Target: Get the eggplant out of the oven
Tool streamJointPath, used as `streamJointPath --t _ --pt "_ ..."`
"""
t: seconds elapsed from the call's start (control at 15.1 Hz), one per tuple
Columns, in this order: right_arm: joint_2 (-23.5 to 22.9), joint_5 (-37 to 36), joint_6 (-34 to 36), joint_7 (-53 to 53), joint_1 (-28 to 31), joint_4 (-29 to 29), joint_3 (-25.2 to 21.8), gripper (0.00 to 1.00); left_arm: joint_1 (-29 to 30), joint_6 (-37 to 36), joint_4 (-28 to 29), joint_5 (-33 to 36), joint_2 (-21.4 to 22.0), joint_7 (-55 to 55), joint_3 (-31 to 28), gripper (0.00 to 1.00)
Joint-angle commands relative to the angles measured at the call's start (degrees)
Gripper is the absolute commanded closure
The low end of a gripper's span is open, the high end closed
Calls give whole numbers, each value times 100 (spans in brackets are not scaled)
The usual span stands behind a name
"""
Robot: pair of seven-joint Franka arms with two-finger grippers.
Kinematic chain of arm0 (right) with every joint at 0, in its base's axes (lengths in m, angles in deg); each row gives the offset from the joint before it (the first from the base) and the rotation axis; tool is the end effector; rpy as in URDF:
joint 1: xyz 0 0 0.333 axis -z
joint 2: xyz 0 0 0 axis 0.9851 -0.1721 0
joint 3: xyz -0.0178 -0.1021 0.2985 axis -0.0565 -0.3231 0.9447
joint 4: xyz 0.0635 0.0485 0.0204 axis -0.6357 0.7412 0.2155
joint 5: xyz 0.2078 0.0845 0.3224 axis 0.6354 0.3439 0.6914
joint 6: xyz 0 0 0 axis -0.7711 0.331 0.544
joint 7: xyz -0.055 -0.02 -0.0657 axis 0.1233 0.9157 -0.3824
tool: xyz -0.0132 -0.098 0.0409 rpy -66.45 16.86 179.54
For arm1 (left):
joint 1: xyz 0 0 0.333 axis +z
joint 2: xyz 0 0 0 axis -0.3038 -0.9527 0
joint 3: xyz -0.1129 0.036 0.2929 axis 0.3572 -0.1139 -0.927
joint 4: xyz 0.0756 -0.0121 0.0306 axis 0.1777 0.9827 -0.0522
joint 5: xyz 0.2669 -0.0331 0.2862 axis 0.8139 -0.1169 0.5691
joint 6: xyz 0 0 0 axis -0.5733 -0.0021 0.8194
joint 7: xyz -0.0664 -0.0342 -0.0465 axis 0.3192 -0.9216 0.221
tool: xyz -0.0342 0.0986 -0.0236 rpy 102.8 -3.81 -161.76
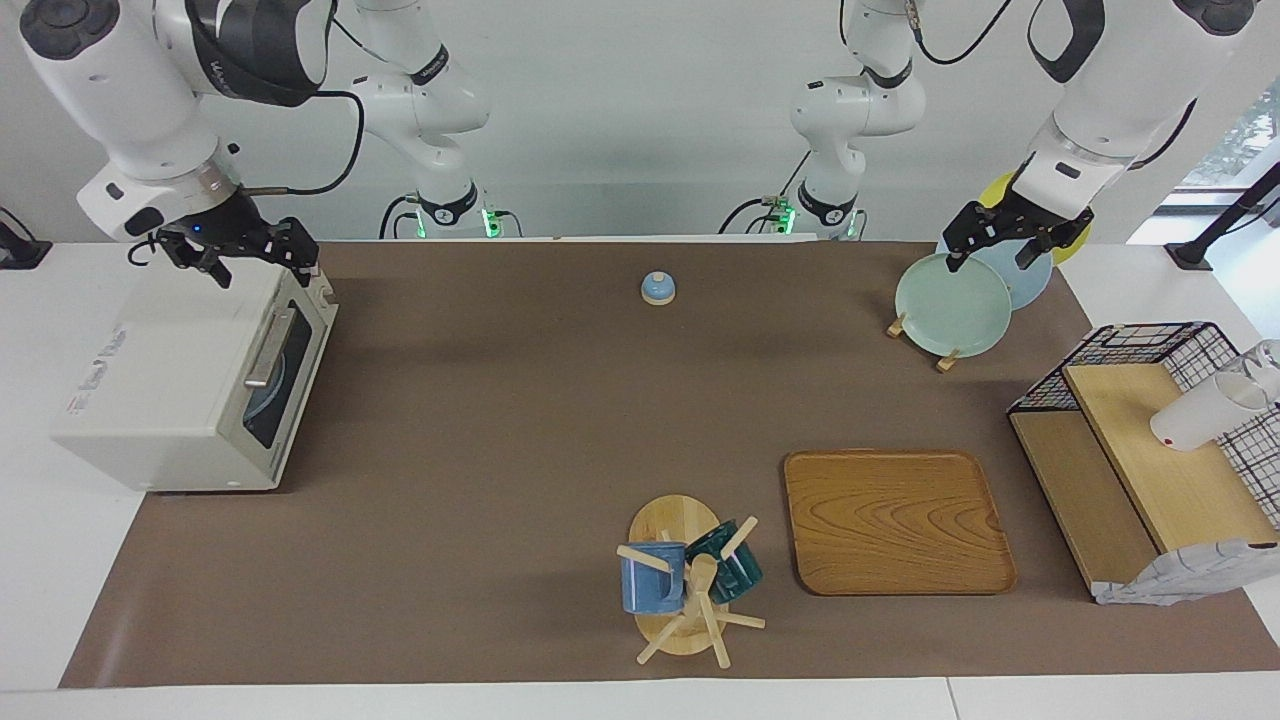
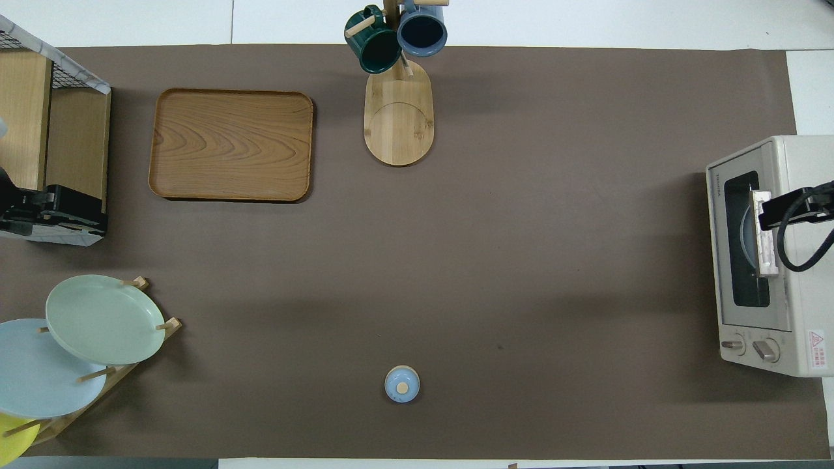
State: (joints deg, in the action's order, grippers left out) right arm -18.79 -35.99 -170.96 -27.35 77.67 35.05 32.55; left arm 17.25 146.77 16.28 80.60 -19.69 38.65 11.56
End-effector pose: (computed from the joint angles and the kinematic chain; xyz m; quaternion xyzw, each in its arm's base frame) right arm 0.5421 -0.0669 0.5879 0.9977 0.0199 -0.0561 0.0321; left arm 0.5324 -0.0398 0.6137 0.9990 -0.0183 -0.0414 0.0050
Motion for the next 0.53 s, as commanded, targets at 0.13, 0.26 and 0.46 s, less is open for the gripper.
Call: streamJointPath --t 0.13,0.26,0.46 --pt "132 125 -137 -82 49 161 44 0 8 -72 6 122 57 -22 6 0" --pt "132 116 -137 -82 5 169 53 0 8 -72 6 122 57 -22 6 0" --pt "132 116 -233 -38 5 169 53 0 8 -72 6 122 57 -22 6 0"
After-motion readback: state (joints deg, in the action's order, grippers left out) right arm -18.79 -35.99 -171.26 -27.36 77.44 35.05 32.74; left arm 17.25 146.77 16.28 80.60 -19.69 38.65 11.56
